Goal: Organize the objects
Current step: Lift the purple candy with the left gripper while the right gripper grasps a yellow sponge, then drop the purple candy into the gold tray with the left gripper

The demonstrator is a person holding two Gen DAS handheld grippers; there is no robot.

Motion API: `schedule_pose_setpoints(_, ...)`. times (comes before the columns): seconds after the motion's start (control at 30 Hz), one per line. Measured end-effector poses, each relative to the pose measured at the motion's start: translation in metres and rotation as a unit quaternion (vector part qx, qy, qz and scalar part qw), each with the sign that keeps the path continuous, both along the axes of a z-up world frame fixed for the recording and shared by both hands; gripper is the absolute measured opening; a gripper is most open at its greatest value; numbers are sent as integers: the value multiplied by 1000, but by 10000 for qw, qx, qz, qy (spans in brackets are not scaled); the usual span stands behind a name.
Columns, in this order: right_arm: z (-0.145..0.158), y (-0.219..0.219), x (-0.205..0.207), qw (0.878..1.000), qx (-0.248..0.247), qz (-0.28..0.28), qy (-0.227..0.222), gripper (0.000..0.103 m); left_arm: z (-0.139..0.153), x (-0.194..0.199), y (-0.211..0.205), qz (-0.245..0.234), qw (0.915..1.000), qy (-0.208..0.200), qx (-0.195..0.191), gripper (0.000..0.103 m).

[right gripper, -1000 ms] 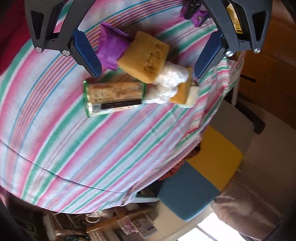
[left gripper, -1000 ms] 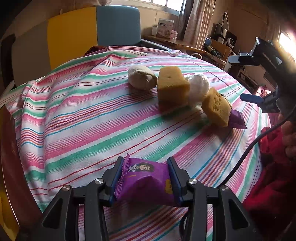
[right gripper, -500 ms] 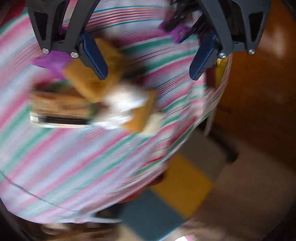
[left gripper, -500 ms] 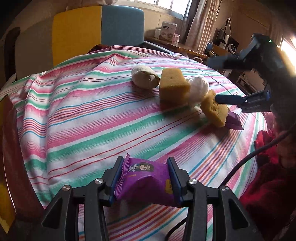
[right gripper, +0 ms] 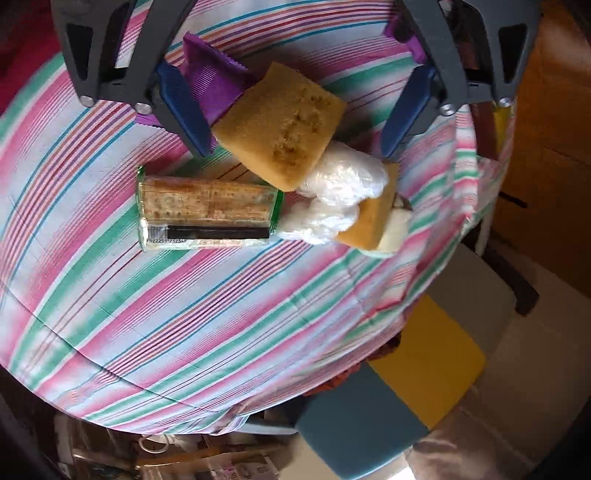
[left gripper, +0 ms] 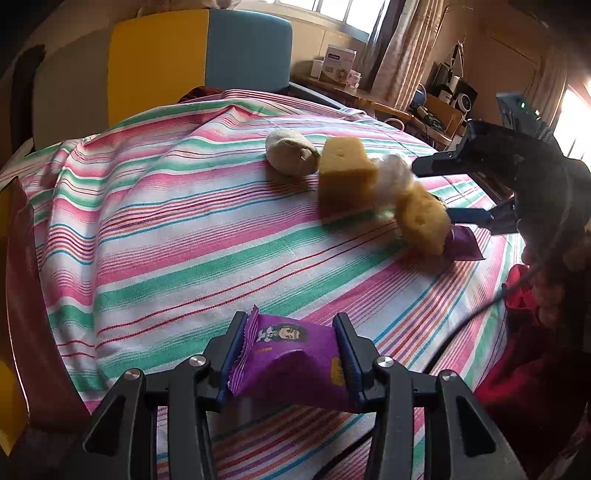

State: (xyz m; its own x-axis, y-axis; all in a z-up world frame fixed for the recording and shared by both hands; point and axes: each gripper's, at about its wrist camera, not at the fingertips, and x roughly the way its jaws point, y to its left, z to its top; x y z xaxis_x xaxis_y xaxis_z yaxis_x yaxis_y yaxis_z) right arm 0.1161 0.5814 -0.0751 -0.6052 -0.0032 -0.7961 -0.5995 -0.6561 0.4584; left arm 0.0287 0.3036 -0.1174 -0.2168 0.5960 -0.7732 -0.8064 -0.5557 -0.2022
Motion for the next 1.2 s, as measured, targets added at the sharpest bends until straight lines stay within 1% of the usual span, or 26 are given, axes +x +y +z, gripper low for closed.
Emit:
schedule_pose_setpoints(0.03,4,-7,-4,9997,29,219,52,89,0,0,-1,1,10000,-15,9,47)
schedule_pose_setpoints(0.07,6,-16,-9,9985,18,517,163,85,0,1,-2,10,10000,-30,5,47)
schedule_pose_setpoints(0.1,6,-24,-14,9960,-92,839,287,80,1,1,-3,27,10000,-50,-12,47)
schedule_pose_setpoints(0.13,7,-35,-21,9912,-228,1241,395,80,2,2,-5,33,10000,-59,-47,47)
schedule_pose_setpoints(0.2,8,-52,-29,9867,20,1603,288,80,2,4,-8,22,10000,-38,-64,47)
schedule_pose_setpoints(0.27,1,-55,-30,9862,-79,1649,142,80,2,6,-12,37,10000,-34,-60,47)
schedule_pose_setpoints(0.33,-6,-49,-27,9884,-200,1506,-66,86,2,6,-14,47,10000,-38,-56,47)
schedule_pose_setpoints(0.4,-10,-48,-32,9894,-210,1429,-170,89,2,7,-15,48,10000,-41,-53,47)
schedule_pose_setpoints(0.53,-15,-48,-30,9892,-356,1416,-149,103,2,7,-16,42,10000,-23,-55,47)
schedule_pose_setpoints(0.63,-17,-49,-29,9891,-392,1393,-260,103,1,8,-16,37,10000,1,-31,47)
schedule_pose_setpoints(0.7,-20,-53,-34,9909,-238,1272,-384,103,1,8,-17,47,10000,-12,-9,47)
schedule_pose_setpoints(0.77,-22,-59,-40,9903,-106,1282,-520,103,0,8,-17,41,10000,2,7,47)
schedule_pose_setpoints(0.8,-24,-63,-43,9892,-20,1342,-596,101,0,8,-17,33,10000,22,10,46)
schedule_pose_setpoints(0.83,-26,-70,-47,9862,130,1488,-716,88,0,9,-17,34,10000,41,10,46)
schedule_pose_setpoints(0.9,-30,-89,-56,9747,917,1704,-1115,69,2,9,-19,35,10000,42,18,44)
schedule_pose_setpoints(0.93,-30,-93,-57,9717,1038,1792,-1138,66,2,8,-20,45,10000,29,33,44)
schedule_pose_setpoints(0.97,-30,-95,-58,9701,1096,1840,-1142,65,3,8,-22,67,10000,4,47,44)
schedule_pose_setpoints(1.07,-30,-92,-56,9705,1069,1859,-1106,64,8,11,-23,48,9999,5,115,42)
schedule_pose_setpoints(1.2,-30,-98,-56,9619,1390,2022,-1207,64,23,18,-30,-18,9997,91,239,42)
